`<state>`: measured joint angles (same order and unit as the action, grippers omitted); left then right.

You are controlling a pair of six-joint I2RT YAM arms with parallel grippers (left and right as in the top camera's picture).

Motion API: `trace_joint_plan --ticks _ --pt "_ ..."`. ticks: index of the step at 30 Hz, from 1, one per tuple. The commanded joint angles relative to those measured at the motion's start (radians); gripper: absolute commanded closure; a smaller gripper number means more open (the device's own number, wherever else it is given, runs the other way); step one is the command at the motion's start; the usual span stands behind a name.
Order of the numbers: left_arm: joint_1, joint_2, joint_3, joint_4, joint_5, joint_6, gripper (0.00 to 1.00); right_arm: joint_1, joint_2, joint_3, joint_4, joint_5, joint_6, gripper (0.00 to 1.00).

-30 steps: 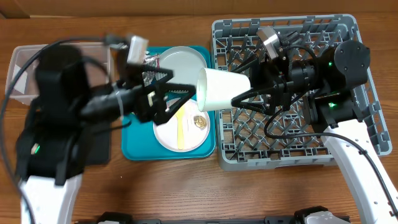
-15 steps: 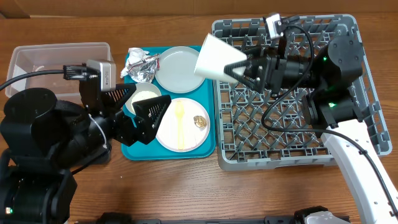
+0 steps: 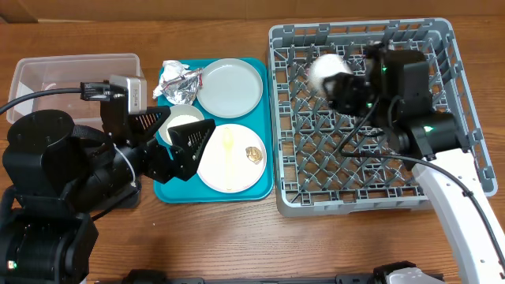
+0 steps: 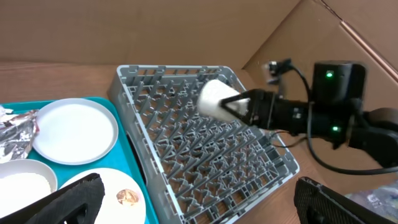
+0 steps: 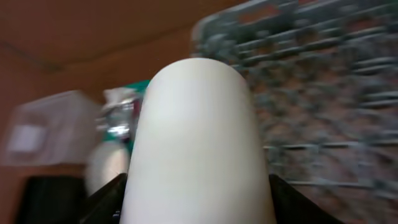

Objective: Sort waste into correct bins and load items into the dishwasher rack
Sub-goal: 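Lower the white cup into the rack with the right gripper and release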

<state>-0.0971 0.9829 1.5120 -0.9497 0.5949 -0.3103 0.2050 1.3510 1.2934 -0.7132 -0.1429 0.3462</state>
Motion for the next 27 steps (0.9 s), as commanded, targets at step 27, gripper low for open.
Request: trace_joint_plan --ticks 27 --pt "0.006 0.025 0.018 -0.054 -0.029 0.068 0.00 -0.367 0.274 0.172 -0.651 0.164 -0.009 0.57"
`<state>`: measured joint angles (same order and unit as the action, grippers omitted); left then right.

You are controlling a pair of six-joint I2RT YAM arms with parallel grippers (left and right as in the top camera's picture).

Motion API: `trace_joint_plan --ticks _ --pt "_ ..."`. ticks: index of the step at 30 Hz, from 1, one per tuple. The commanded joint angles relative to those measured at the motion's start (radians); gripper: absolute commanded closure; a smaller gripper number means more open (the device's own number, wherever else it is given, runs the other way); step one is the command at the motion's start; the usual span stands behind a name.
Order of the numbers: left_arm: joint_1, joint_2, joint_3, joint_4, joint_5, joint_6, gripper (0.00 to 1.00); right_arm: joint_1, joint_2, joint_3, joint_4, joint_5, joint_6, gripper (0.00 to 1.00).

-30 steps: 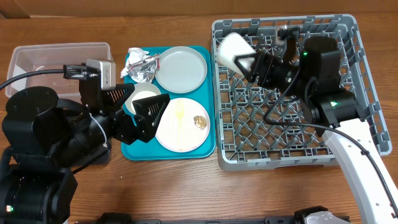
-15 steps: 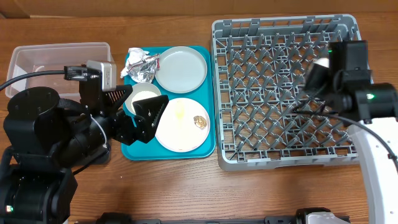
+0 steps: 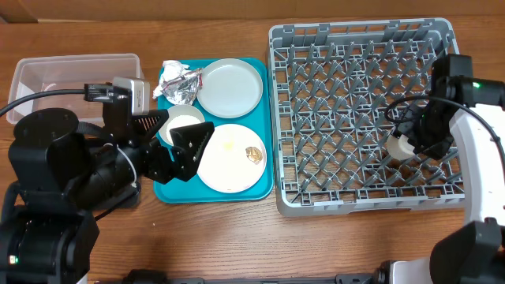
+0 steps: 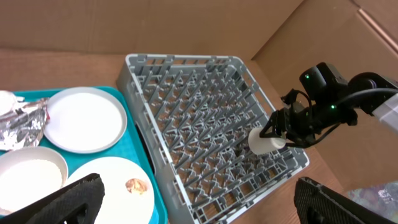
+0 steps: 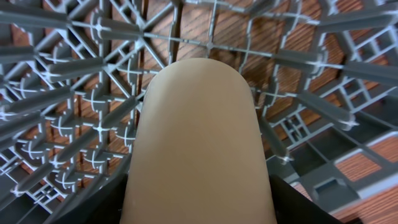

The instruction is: Sort waste into correct bins and load items into the dishwasher rack

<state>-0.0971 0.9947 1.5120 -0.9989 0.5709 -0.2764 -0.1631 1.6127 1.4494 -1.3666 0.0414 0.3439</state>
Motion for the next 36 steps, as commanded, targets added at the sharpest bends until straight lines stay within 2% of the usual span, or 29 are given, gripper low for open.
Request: trace_joint_plan --ticks 1,4,5,6,8,9,10,15,17,20,23,25,27,28,29,31,36 --pt "0.006 0.017 0.018 -0.009 -0.005 0.037 0.00 0.001 0.018 0.016 0.007 -0.021 -0.006 0.57" --pt "0.006 0.026 0.018 -0.022 -0.005 0.041 0.00 -0.004 0.034 0.016 0.009 -0.030 -0.007 0.56" --pt "0.006 0.027 0.018 -0.024 -0.006 0.042 0.00 -0.004 0.034 0.016 -0.003 -0.069 -0.029 0.52" --pt "0.006 0.029 0.018 -0.023 -0.005 0.045 0.00 -0.004 0.034 0.016 -0.010 -0.097 -0.050 0.45" --pt "0.006 0.028 0.018 -0.022 -0.006 0.045 0.00 -0.004 0.034 0.016 -0.039 -0.116 -0.059 0.19" --pt "0.006 0.028 0.018 -0.022 -0.006 0.045 0.00 -0.004 0.034 0.016 -0.045 -0.115 -0.053 0.15" --pt "0.006 0.028 0.018 -0.022 -0.006 0.045 0.00 -0.004 0.032 0.020 -0.047 -0.114 -0.051 0.02" --pt "0.006 0.031 0.018 -0.022 -0.023 0.045 0.00 0.002 0.025 0.132 -0.111 -0.051 -0.045 0.00" --pt "0.006 0.032 0.018 -0.021 -0.025 0.045 0.00 0.045 0.000 0.229 -0.139 -0.051 -0.045 0.00" --pt "0.006 0.032 0.018 -0.024 -0.025 0.045 0.00 0.050 -0.015 0.275 -0.139 -0.127 -0.045 0.00" --pt "0.006 0.032 0.018 -0.025 -0.032 0.045 0.04 0.053 -0.014 0.272 -0.139 -0.206 -0.058 0.11" --pt "0.006 0.032 0.018 -0.022 -0.039 0.045 0.14 0.056 -0.014 0.272 -0.152 -0.214 -0.073 0.32" --pt "0.006 0.031 0.018 -0.021 -0.053 0.045 0.24 0.056 -0.014 0.272 -0.179 -0.199 -0.079 0.69" --pt "0.006 0.030 0.018 -0.021 -0.057 0.045 0.27 0.056 -0.014 0.272 -0.190 -0.200 -0.079 0.84" --pt "0.006 0.030 0.018 -0.021 -0.057 0.045 0.30 0.057 -0.014 0.272 -0.208 -0.200 -0.079 0.94" --pt "0.006 0.031 0.018 -0.021 -0.057 0.045 0.38 0.069 -0.014 0.255 -0.231 -0.200 -0.079 0.96" --pt "0.006 0.031 0.018 -0.023 -0.058 0.045 0.36 0.075 -0.014 0.090 -0.194 -0.169 -0.026 0.96"
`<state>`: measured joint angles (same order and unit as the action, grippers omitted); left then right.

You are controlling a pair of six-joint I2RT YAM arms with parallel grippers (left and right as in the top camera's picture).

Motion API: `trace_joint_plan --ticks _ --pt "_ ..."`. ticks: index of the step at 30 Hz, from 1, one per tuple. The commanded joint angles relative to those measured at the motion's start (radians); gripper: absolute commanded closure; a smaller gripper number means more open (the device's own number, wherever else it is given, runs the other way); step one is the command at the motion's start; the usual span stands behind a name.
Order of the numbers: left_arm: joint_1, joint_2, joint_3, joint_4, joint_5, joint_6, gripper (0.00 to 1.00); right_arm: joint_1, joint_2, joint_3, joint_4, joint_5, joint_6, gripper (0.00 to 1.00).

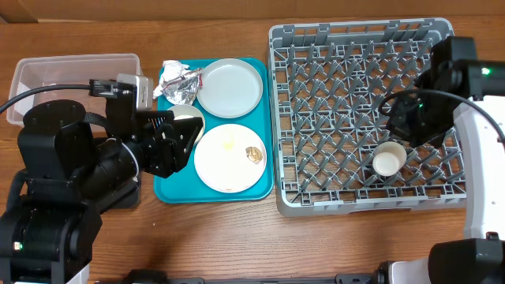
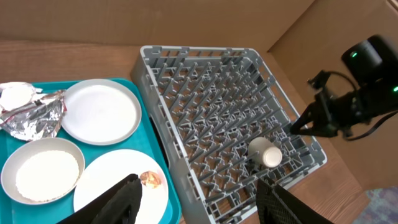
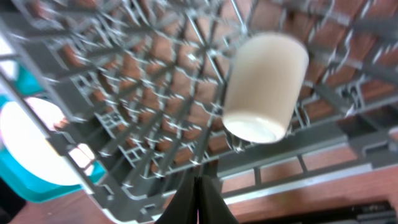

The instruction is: Sort waste into correct bins and load items into the dishwasher rack

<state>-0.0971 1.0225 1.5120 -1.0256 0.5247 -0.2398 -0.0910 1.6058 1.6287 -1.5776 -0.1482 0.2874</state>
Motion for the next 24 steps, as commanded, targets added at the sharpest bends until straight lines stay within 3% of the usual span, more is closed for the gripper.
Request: trace_joint_plan --ticks 1,2,3,8,16,24 --pt "0.006 0.003 0.018 0.004 -0.011 0.008 0.33 0.003 -0.008 -0.116 0.031 0.021 0.031 0.96" --pt "0.006 0.003 0.018 0.004 -0.012 0.008 0.24 0.003 -0.008 -0.147 0.048 0.023 0.031 0.96" --pt "0.006 0.003 0.018 0.005 -0.012 0.008 0.22 0.003 -0.008 -0.175 0.065 0.033 0.031 0.96" --pt "0.006 0.003 0.018 0.004 -0.012 0.008 0.21 -0.002 -0.008 -0.275 0.163 0.161 0.110 0.96" --pt "0.006 0.003 0.018 -0.009 -0.011 0.008 0.18 -0.002 -0.008 -0.282 0.249 0.252 0.216 0.96" --pt "0.006 0.003 0.018 -0.012 -0.013 0.009 0.16 -0.002 -0.007 -0.282 0.208 0.139 0.124 0.96"
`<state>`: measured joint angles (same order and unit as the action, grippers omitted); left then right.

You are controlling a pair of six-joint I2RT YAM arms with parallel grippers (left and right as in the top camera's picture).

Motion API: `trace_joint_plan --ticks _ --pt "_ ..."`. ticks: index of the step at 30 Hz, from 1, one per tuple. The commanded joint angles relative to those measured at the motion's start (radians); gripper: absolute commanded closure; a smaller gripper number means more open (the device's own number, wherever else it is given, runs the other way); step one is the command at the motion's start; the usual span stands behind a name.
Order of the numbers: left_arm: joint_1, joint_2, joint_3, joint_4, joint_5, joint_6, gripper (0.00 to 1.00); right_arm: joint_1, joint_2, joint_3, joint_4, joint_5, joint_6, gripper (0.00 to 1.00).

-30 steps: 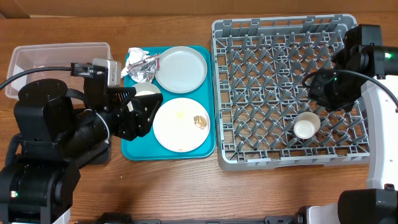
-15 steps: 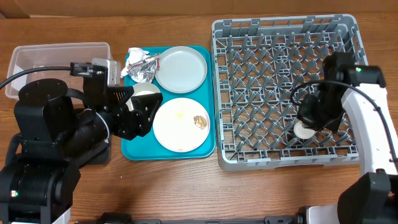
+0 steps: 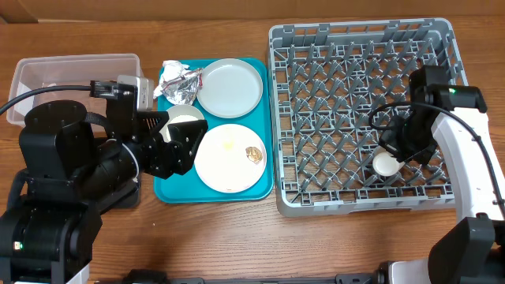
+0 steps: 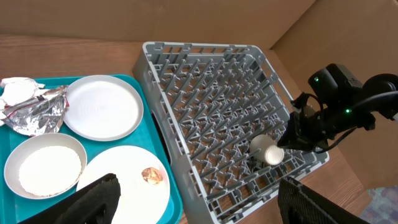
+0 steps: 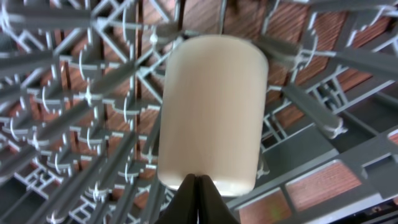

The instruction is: Sort waste into correct bins and load items into the dishwasher rack

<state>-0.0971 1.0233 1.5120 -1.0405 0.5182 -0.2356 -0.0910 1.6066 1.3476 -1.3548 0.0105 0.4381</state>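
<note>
A cream cup [image 3: 384, 164] rests in the near right part of the grey dishwasher rack [image 3: 355, 39]. It fills the right wrist view as a cream cup [image 5: 211, 106] lying among the tines. My right gripper [image 5: 198, 182] is shut, empty, its tips right at the cup's near rim. My left gripper [image 4: 199, 205] hangs wide open and empty over the teal tray [image 3: 170, 193]. On the tray are crumpled foil [image 3: 180, 83], a small plate [image 3: 229, 87], a bowl [image 3: 183, 122] and a large plate [image 3: 225, 166] with a food scrap [image 3: 253, 154].
A clear plastic bin [image 3: 47, 75] stands at the far left behind my left arm. Cardboard walls close the back and right. The rack's tines stand close round the cup.
My right gripper, still shut, was back from the cup and is now close over it, tips at its rim. My left gripper's fingers stand wider apart.
My right gripper held the cup above the rack's far side. Then it held it low in the rack's near right part. Then the cup lay in the rack, let go, with the gripper shut and drawn back. Now the shut tips are at the cup.
</note>
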Motion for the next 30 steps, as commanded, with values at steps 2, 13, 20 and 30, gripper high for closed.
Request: trace_joint_plan --ticks 2,13,20,30 --pt "0.006 0.002 0.018 0.002 -0.006 0.005 0.16 -0.002 -0.008 -0.005 -0.023 -0.019 -0.027 0.96" --pt "0.006 0.002 0.018 0.002 -0.005 0.004 0.15 -0.005 -0.008 -0.101 0.144 0.177 0.087 0.96" --pt "0.006 0.002 0.018 0.001 -0.005 0.004 0.14 -0.005 -0.008 -0.088 0.219 0.211 0.113 0.96" --pt "0.006 0.001 0.025 0.000 -0.119 0.005 0.00 -0.004 -0.148 0.182 0.130 -0.129 -0.131 0.81"
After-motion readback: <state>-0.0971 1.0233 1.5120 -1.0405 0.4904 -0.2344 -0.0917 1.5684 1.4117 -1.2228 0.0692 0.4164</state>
